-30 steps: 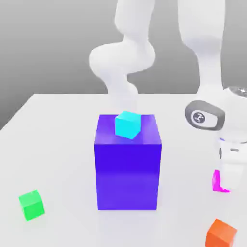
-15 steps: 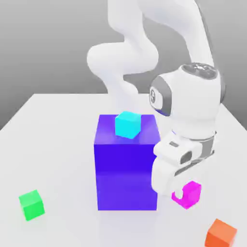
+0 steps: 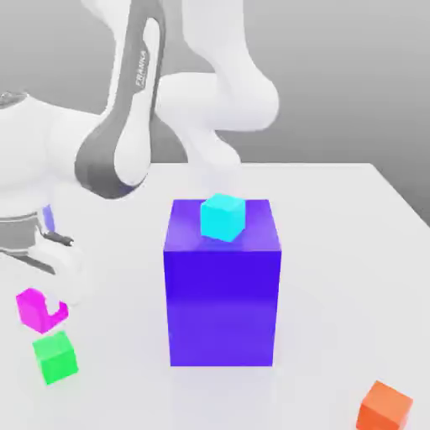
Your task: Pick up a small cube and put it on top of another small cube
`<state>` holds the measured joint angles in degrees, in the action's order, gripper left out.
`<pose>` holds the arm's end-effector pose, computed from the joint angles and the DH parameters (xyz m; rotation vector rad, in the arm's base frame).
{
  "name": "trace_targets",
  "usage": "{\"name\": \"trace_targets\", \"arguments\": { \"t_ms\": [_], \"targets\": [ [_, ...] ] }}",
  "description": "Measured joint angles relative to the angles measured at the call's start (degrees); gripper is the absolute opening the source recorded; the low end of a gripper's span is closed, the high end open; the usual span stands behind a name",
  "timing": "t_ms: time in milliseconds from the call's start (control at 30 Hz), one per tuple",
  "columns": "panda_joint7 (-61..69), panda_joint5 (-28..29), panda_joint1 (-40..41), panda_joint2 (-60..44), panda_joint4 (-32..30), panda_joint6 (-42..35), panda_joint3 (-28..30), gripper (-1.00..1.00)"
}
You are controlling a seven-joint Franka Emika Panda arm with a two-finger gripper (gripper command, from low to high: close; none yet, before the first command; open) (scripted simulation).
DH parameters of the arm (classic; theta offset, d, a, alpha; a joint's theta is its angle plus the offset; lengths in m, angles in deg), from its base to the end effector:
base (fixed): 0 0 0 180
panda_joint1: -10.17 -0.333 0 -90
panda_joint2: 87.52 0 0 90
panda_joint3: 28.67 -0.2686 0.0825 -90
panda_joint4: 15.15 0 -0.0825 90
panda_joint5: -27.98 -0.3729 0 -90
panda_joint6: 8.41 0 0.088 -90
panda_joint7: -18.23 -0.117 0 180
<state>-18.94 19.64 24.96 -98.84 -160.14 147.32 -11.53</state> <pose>0.3729 -0.2469 0.1582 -2.4674 1.9413 -0.0034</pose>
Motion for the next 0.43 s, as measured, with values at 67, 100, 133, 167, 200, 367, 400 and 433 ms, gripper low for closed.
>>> {"name": "trace_targets", "arguments": {
  "t_ms": [67,100,133,167,200,367,400,433],
  "targets": [
    [1.65,-2.37,1.45,-3.40,0.19,2.99,-1.87,1.00],
    [1.65,-2.37,1.44,-3.40,0.19,2.99,-1.87,1.00],
    [1.65,-2.37,1.44,-3.40,0.19,2.99,-1.87,1.00],
    [1.65,-2.37,1.44,-3.40,0.19,2.99,-1.87,1.00],
    [1.65,-2.37,1.44,-3.40,0.19,2.99,-1.87,1.00],
    [-0.24,0.27,1.06,-0.24,-0.05,0.30,-0.98,1.00],
    [-1.35,1.78,0.82,1.68,-0.19,-1.39,-0.47,1.00],
    [-2.45,3.30,0.65,3.68,-0.32,-3.15,-0.02,1.00]
  ]
}}
